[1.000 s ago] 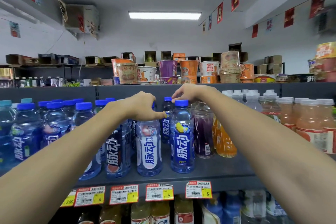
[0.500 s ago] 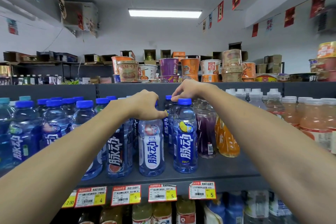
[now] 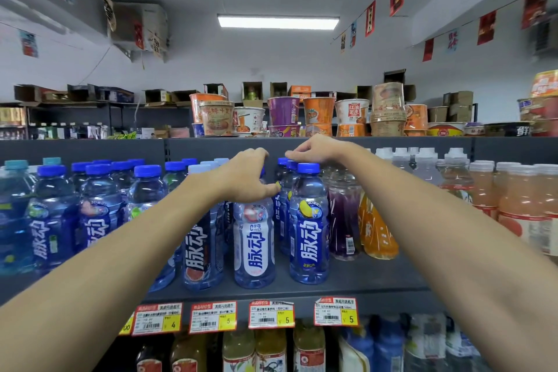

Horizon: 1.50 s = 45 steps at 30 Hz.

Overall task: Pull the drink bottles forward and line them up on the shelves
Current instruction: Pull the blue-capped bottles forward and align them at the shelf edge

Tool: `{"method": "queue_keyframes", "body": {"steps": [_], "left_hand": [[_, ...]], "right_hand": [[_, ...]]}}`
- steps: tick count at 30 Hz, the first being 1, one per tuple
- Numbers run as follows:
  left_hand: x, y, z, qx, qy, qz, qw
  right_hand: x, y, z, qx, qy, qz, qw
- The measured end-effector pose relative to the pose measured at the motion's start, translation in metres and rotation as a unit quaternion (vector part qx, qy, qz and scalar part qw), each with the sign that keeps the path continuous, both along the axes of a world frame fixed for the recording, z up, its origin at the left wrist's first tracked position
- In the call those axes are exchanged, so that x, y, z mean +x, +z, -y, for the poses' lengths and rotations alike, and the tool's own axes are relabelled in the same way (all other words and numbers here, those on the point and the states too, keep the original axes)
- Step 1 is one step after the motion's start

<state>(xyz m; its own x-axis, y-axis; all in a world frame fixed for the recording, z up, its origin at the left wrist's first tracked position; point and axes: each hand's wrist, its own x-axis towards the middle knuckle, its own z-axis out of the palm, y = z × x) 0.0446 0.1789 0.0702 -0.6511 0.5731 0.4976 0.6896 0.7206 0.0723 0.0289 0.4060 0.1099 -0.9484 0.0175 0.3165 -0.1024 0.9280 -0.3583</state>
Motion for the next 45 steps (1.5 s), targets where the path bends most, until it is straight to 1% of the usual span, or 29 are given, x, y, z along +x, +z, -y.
{"method": "queue_keyframes", "body": {"steps": [2,4,5,7,8,11,13,15,18,21,24,27,29,32,35,41,45], "left_hand": [[0.001,-0.016,0.002,0.087,-0.039,-0.007,0.995],[0.003,-0.037,0.000,0.169,-0.068,-0.044,0.982],[0.005,-0.047,-0.002,0.206,-0.076,-0.067,0.973],[0.006,-0.063,-0.007,0.265,-0.076,-0.099,0.956],[0.007,-0.069,-0.009,0.281,-0.068,-0.103,0.952],[0.008,-0.086,-0.013,0.286,-0.039,-0.115,0.950],[0.012,-0.095,-0.015,0.291,-0.030,-0.128,0.948],[0.017,-0.107,-0.015,0.309,-0.023,-0.119,0.943],[0.028,-0.135,-0.013,0.338,-0.027,-0.075,0.938],[0.037,-0.156,-0.007,0.345,-0.041,-0.055,0.936],[0.043,-0.167,-0.002,0.347,-0.015,-0.022,0.937],[0.048,-0.186,0.004,0.334,0.000,0.015,0.943],[0.048,-0.194,0.009,0.327,0.010,0.030,0.945],[0.046,-0.194,0.011,0.326,0.018,0.039,0.944],[0.044,-0.193,0.012,0.325,0.013,0.035,0.945],[0.044,-0.194,0.013,0.325,0.012,0.040,0.945],[0.046,-0.193,0.014,0.318,0.013,0.040,0.947]], "right_hand": [[0.008,-0.016,-0.002,-0.126,-0.002,-0.065,0.990],[0.018,-0.035,0.002,-0.263,-0.006,-0.130,0.956],[0.023,-0.044,0.005,-0.306,-0.007,-0.157,0.939],[0.030,-0.060,0.013,-0.333,-0.013,-0.205,0.920],[0.034,-0.067,0.017,-0.341,-0.015,-0.228,0.912],[0.046,-0.085,0.028,-0.384,-0.018,-0.282,0.879],[0.056,-0.102,0.035,-0.374,-0.024,-0.314,0.872],[0.069,-0.125,0.042,-0.350,-0.012,-0.330,0.876],[0.083,-0.164,0.047,-0.293,0.031,-0.314,0.903],[0.093,-0.180,0.043,-0.260,0.082,-0.264,0.925],[0.102,-0.184,0.030,-0.223,0.125,-0.183,0.949],[0.107,-0.191,0.016,-0.183,0.107,-0.097,0.973],[0.107,-0.198,0.010,-0.173,0.109,-0.072,0.976],[0.107,-0.205,0.008,-0.169,0.106,-0.078,0.977],[0.105,-0.208,0.007,-0.184,0.095,-0.078,0.975],[0.105,-0.207,0.007,-0.188,0.106,-0.045,0.975],[0.107,-0.205,0.010,-0.210,0.114,-0.032,0.971]]}}
